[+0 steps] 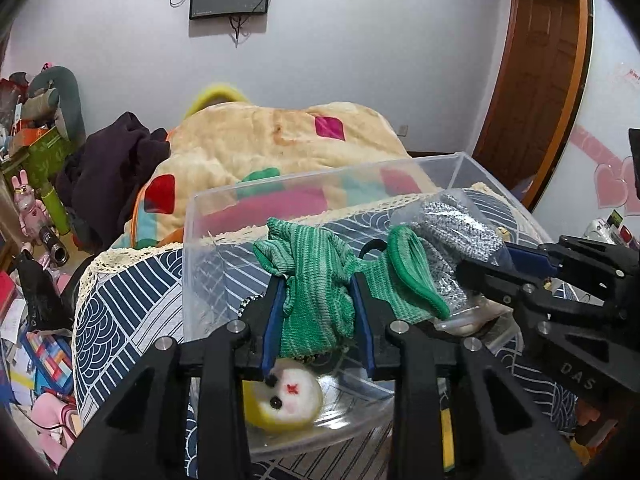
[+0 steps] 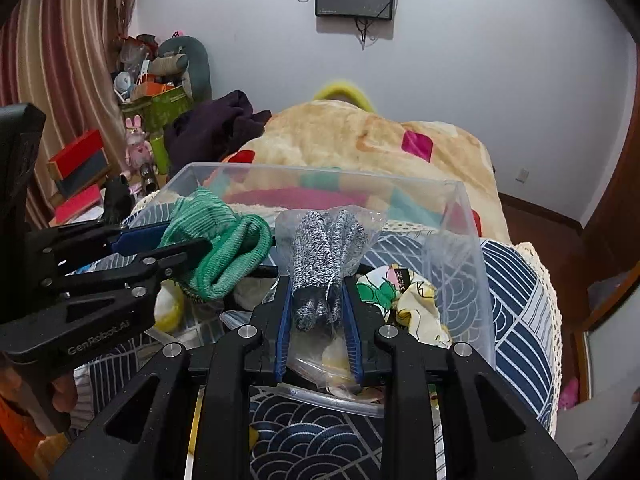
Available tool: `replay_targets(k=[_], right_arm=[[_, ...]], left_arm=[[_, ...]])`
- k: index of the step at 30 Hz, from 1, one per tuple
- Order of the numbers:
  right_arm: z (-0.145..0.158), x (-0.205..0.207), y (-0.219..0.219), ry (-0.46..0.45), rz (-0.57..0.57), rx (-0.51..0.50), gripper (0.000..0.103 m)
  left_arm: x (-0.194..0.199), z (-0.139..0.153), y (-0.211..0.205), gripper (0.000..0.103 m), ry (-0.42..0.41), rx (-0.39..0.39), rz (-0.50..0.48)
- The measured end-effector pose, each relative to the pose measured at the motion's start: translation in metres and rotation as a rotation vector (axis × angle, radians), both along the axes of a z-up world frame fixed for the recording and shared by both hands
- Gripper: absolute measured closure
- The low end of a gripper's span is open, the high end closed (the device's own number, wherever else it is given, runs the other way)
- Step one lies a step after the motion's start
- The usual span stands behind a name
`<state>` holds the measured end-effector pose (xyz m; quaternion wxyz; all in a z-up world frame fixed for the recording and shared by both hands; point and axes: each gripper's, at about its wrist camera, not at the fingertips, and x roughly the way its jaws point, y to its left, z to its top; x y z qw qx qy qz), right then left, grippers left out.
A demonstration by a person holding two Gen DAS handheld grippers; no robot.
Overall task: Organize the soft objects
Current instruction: 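Drop the green glove into the box with the left tool while the right drops the silver glove, then grasp the yellow-green sponge with the left tool while the right grasps the white cloth bag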
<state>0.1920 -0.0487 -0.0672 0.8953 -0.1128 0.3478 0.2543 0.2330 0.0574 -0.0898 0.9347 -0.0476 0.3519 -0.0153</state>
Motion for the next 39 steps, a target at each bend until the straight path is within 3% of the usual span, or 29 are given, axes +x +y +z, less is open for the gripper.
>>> replay_targets(k=[4, 7, 9, 13, 17, 19, 23, 35, 38, 39], right_arm=[[0.004, 0.003, -0.001, 0.003, 0.006, -0.005, 0.078], [0.011, -0.001, -0.005, -0.012, 0.007, 0.014, 0.072], [0.021, -0.009, -0.009, -0.038, 0.015, 0.033, 0.061], [0.037, -0.028, -0.018, -0.107, 0.018, 0.048, 0.052], [0.053, -0.053, -0.029, -0.166, 0.017, 0.090, 0.032], [0.055, -0.062, -0.034, -0.184, 0.024, 0.099, 0.028], [0.050, -0.080, -0.040, -0.182, 0.033, 0.111, 0.019], [-0.036, -0.103, -0.035, 0.072, 0.091, 0.052, 0.019], [-0.046, -0.103, -0.033, 0.125, 0.114, 0.074, 0.020], [-0.048, -0.103, -0.033, 0.131, 0.118, 0.070, 0.026]], left_arm=[[-0.003, 0.000, 0.000, 0.051, 0.000, 0.009, 0.013], [-0.011, 0.005, 0.002, 0.044, -0.006, -0.010, -0.002], [-0.018, 0.010, 0.003, 0.038, -0.017, -0.014, -0.009], [-0.038, 0.027, 0.003, 0.029, -0.066, 0.011, -0.017], [-0.061, 0.042, 0.001, 0.020, -0.114, 0.038, -0.023], [-0.075, 0.047, -0.001, 0.009, -0.134, 0.050, -0.023], [-0.101, 0.045, -0.005, 0.005, -0.145, 0.064, -0.029], [-0.140, -0.006, -0.007, 0.004, 0.002, 0.017, -0.025], [-0.142, -0.018, -0.012, 0.004, 0.030, 0.016, -0.030], [-0.143, -0.020, -0.013, 0.004, 0.034, 0.014, -0.032]])
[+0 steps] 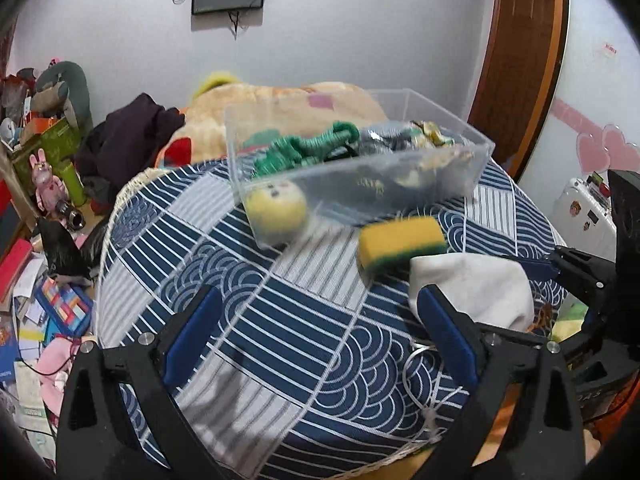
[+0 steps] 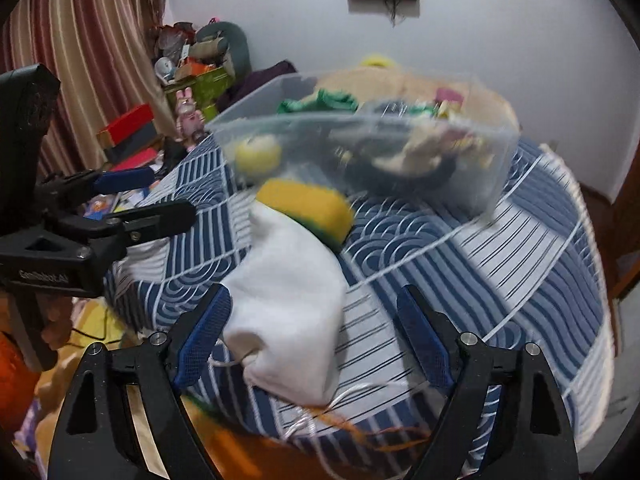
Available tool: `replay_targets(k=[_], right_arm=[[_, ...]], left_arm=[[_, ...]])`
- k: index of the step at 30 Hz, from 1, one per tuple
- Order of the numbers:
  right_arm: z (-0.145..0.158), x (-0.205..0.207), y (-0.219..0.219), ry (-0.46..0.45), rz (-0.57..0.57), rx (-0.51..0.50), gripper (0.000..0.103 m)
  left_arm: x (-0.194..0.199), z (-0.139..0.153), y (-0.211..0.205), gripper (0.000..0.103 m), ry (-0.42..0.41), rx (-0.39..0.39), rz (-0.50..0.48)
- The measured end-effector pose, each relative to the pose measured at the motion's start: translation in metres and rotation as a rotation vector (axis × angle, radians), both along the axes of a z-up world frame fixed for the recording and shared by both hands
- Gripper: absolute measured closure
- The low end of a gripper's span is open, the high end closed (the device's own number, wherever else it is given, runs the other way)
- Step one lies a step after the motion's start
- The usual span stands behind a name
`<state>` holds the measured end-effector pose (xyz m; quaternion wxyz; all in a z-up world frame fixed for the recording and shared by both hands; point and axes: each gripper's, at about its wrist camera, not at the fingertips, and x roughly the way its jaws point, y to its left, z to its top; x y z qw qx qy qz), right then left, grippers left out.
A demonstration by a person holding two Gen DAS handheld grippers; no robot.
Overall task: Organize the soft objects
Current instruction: 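Grasp the yellow-green sponge with the left tool while the right grasps the white cloth bag, then drop the sponge into the box with the left tool while the right drops the white bag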
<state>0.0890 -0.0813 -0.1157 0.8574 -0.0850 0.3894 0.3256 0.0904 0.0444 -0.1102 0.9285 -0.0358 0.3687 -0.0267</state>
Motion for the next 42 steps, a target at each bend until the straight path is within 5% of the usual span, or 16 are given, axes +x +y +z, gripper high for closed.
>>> replay_targets(k=[3, 6, 8, 20, 27, 33, 42], right_arm=[[-0.006, -0.002, 0.000, 0.039, 0.044, 0.024, 0.057], [-0.002, -0.007, -0.005, 0.027, 0.059, 0.051, 0.076], [0.003, -0.014, -0.008, -0.007, 0.039, 0.040, 0.080], [0.041, -0.002, -0.068, -0.144, -0.196, 0.062, 0.082], [0.052, 0.005, -0.079, -0.164, -0.242, 0.100, 0.082], [0.067, 0.009, -0.071, -0.198, -0.223, 0.128, 0.082], [0.102, 0.028, -0.039, -0.285, -0.179, 0.209, 0.082]], left_arm=[[0.002, -0.005, -0.006, 0.004, 0.007, -0.004, -0.009], [0.009, -0.005, -0.013, 0.004, 0.010, -0.006, -0.019], [0.013, -0.004, -0.017, 0.004, 0.006, -0.007, -0.024], [0.061, -0.010, -0.045, 0.004, 0.023, -0.049, -0.071], [0.075, -0.025, -0.049, 0.037, 0.078, -0.096, -0.100], [0.062, -0.011, -0.037, 0.038, 0.026, -0.118, -0.078], [0.051, 0.047, -0.005, 0.038, -0.126, -0.115, -0.009]])
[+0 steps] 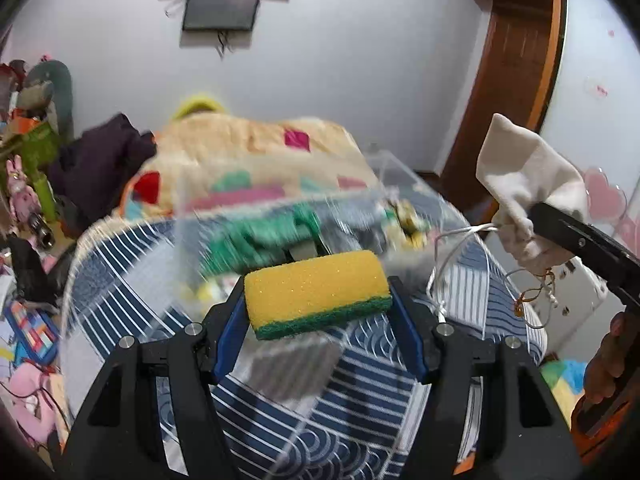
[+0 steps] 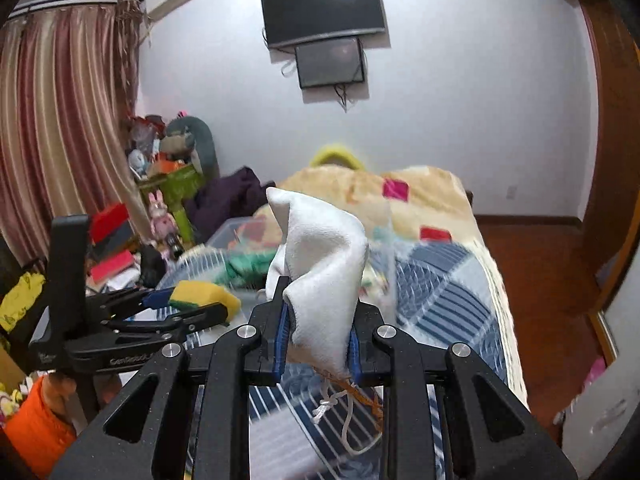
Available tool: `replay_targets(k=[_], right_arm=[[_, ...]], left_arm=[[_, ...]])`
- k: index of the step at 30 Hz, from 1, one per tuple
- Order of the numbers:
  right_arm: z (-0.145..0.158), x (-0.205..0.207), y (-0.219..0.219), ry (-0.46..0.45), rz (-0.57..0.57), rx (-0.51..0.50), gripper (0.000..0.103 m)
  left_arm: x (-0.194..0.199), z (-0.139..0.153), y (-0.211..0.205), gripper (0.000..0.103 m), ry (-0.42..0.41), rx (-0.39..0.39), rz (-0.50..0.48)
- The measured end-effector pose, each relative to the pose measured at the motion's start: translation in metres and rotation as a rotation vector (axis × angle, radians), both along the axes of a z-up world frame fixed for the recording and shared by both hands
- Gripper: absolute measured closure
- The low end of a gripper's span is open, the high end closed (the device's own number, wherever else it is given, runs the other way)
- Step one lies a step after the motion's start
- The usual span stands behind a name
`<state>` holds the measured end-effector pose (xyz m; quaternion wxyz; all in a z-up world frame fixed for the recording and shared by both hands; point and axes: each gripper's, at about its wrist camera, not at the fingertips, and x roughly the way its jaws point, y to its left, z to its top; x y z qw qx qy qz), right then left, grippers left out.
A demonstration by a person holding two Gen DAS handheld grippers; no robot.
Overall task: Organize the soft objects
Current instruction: 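Drop the sponge into the box with the left tool while the right drops the white bag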
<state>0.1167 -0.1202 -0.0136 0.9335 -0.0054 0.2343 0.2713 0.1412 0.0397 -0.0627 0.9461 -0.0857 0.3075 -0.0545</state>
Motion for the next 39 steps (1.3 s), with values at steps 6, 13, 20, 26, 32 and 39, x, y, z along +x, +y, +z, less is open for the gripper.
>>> replay_targets(k=[6, 13, 20, 26, 32, 39], right_arm=[[0.012, 0.014, 0.029, -0.036, 0.017, 0.016, 0.082], [-0.009, 0.043, 0.061, 0.025, 0.032, -0.025, 0.082], [-0.038, 0.072, 0.077, 0.143, 0.044, -0.085, 0.082], [-0.054, 0.079, 0.078, 0.204, 0.065, -0.135, 0.079], [-0.044, 0.072, 0.067, 0.220, 0.068, -0.119, 0.054], [-0.008, 0.041, 0.053, 0.104, 0.073, -0.114, 0.053]], left_arm=[[0.010, 0.014, 0.021, 0.038, -0.032, 0.004, 0.044], [0.039, 0.004, 0.030, 0.038, 0.011, 0.025, 0.053], [0.064, -0.021, 0.026, 0.038, 0.083, 0.040, 0.031], [0.073, -0.030, 0.022, 0.036, 0.116, 0.065, 0.023], [0.063, -0.025, 0.022, 0.027, 0.103, 0.059, 0.023], [0.029, 0.009, 0.025, 0.027, 0.003, 0.043, 0.033]])
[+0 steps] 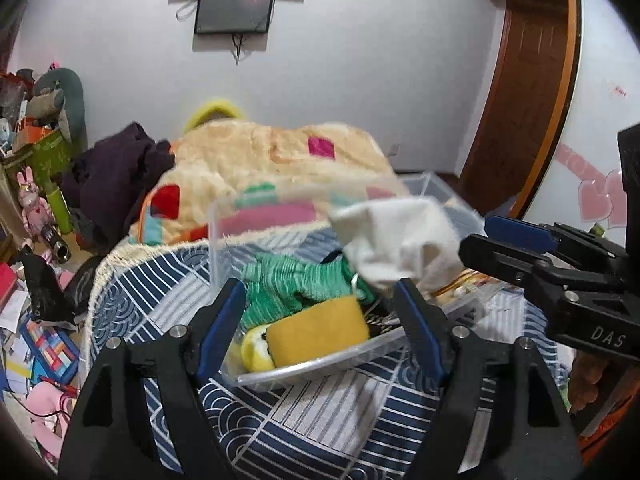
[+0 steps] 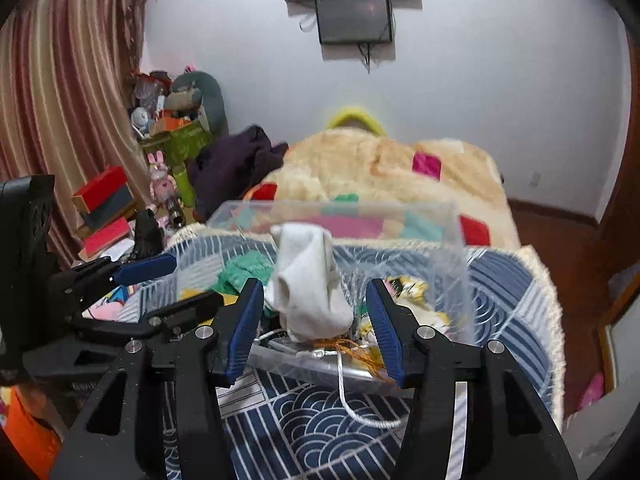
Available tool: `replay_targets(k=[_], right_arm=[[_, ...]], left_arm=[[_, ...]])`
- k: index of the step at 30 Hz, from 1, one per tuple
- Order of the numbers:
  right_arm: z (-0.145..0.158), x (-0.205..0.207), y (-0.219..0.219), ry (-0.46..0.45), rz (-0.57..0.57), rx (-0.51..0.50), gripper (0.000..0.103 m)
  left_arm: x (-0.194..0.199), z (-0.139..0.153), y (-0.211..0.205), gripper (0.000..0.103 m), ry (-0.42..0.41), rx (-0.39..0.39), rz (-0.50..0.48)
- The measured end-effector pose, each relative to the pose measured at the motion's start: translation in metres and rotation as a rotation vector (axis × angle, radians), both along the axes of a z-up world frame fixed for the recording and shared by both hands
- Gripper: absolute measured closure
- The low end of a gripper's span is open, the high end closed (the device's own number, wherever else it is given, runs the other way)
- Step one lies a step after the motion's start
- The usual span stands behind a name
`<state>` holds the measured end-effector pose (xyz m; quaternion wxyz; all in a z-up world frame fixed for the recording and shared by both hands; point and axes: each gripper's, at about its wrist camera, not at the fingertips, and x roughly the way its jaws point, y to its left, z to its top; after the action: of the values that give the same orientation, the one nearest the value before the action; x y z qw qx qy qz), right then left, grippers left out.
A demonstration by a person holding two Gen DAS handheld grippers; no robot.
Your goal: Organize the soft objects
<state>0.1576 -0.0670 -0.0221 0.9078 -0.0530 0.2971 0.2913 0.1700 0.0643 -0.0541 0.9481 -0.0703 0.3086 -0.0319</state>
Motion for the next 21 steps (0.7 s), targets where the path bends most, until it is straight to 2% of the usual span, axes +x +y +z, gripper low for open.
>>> replay_targets(k=[7, 15, 19, 21], right_arm=[[0.041, -0.046, -0.023, -0.137, 0.011, 0.077, 0.053], [0.056, -0.091, -0.044, -0.270, -0.037, 0.147, 0.019], [0.053, -0.097, -0.045, -0.293, -0.051, 0.152, 0.015], [0.051, -0.101, -0.047, -0.303, -0.062, 0.156, 0.009]], left_arm=[[-0.059, 0.049, -0.007, 0.026, -0.168, 0.019, 0.006], [-0.117, 0.074, -0.026, 0.008, -0.309, 0.062, 0.014], [-0.133, 0.075, -0.029, 0.003, -0.339, 0.054, 0.012], [-0.138, 0.074, -0.030, 0.003, -0.347, 0.049, 0.015]])
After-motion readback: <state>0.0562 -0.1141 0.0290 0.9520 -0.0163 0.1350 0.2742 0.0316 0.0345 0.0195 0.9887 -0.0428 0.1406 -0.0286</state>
